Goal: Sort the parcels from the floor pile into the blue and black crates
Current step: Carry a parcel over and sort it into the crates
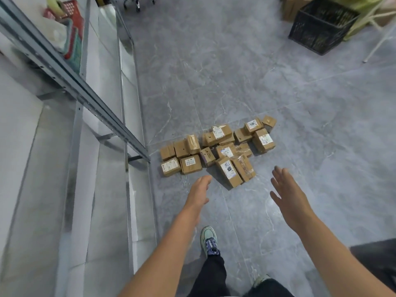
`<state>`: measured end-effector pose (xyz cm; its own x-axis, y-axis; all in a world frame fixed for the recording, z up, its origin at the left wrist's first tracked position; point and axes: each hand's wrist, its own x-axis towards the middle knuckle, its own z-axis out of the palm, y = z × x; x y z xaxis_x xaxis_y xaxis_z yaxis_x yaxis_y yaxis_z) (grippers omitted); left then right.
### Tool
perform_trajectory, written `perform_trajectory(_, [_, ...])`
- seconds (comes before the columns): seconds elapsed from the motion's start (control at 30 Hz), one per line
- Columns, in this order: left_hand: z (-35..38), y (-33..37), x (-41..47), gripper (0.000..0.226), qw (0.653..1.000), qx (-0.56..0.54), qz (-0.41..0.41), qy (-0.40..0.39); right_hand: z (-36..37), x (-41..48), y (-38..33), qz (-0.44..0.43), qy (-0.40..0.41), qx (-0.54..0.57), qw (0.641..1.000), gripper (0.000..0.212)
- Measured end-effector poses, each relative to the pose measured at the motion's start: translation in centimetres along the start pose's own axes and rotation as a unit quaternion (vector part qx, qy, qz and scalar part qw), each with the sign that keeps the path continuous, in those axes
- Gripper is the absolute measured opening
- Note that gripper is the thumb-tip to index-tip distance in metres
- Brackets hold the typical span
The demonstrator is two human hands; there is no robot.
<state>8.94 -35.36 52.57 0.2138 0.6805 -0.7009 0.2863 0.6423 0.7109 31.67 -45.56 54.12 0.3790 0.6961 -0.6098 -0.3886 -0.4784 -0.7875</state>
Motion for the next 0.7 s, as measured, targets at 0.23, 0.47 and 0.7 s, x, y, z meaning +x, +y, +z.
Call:
perform_trajectory(0.23, [-0.6,4.6,6.3,0.054,0.997,0.053,-0.007,-0.058,1.5,3.4,-0.4,0.020,0.055,0.029,0.998,0.075])
perform_trajectory(0.47, [1.2,7.0,12.1,0.041,0.992,0.096,-0.026,-0.072,1.1,8.4,0.5,0.064,0.077,0.064,0.993,0.085])
perform_trajectory(0.7, [4.2,7.8,18.6,0.012,0.981,0.171,-0.059,-0.070,-0.4,16.6,2.6,0.117,0.094,0.101,0.983,0.069])
